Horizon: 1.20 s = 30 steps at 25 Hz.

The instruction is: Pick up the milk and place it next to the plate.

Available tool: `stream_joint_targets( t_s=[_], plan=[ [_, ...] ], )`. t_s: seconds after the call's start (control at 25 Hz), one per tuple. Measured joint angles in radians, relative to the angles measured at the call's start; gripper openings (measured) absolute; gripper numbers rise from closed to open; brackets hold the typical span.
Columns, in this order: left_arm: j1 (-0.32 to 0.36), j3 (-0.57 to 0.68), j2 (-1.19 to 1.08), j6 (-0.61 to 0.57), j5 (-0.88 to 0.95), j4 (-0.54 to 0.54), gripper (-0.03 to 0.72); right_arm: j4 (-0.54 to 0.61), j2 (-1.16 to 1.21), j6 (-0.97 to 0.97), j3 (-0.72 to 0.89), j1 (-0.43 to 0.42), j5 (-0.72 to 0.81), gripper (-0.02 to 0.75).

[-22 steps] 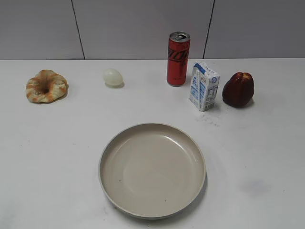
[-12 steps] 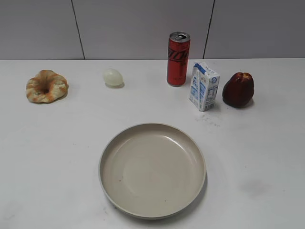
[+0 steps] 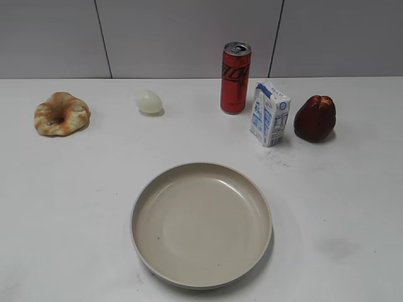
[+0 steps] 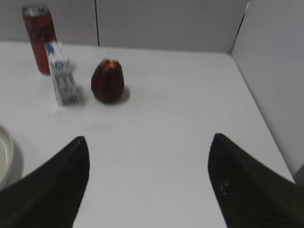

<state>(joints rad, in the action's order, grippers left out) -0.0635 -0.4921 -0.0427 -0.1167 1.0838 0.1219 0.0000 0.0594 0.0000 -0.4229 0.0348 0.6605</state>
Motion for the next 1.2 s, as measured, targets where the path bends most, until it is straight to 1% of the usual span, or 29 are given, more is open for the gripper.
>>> stream_joint_targets(
  t_s=[0.12, 0.28, 0.36, 0.48, 0.6, 0.72, 0.84, 0.92, 1.04, 1.2],
  plan=[
    [0.000, 0.000, 0.000, 0.000, 0.000, 0.000, 0.228, 0.007, 0.086, 0.000, 0.032, 0.000, -0.199, 0.589],
    [0.000, 0.000, 0.000, 0.000, 0.000, 0.000, 0.229, 0.014, 0.293, 0.000, 0.044, 0.000, -0.434, 0.589],
    [0.000, 0.000, 0.000, 0.000, 0.000, 0.000, 0.229, 0.016, 0.426, 0.000, 0.040, 0.000, -0.510, 0.589],
    [0.000, 0.000, 0.000, 0.000, 0.000, 0.000, 0.229, 0.023, 0.636, 0.000, -0.011, 0.000, -0.548, 0.623],
    [0.000, 0.000, 0.000, 0.000, 0.000, 0.000, 0.229, 0.036, 0.837, -0.019, -0.114, 0.025, -0.549, 0.659],
    [0.000, 0.000, 0.000, 0.000, 0.000, 0.000, 0.229, 0.041, 1.022, -0.063, -0.257, 0.113, -0.520, 0.661],
    [0.000, 0.000, 0.000, 0.000, 0.000, 0.000, 0.229, 0.044, 1.208, -0.079, -0.427, 0.210, -0.439, 0.661],
    [0.000, 0.000, 0.000, 0.000, 0.000, 0.000, 0.229, 0.044, 1.333, -0.084, -0.528, 0.253, -0.381, 0.661],
    [0.000, 0.000, 0.000, 0.000, 0.000, 0.000, 0.229, 0.047, 1.499, -0.106, -0.675, 0.287, -0.294, 0.661],
    [0.000, 0.000, 0.000, 0.000, 0.000, 0.000, 0.229, 0.053, 1.682, -0.116, -0.835, 0.301, -0.208, 0.661]
  ],
)
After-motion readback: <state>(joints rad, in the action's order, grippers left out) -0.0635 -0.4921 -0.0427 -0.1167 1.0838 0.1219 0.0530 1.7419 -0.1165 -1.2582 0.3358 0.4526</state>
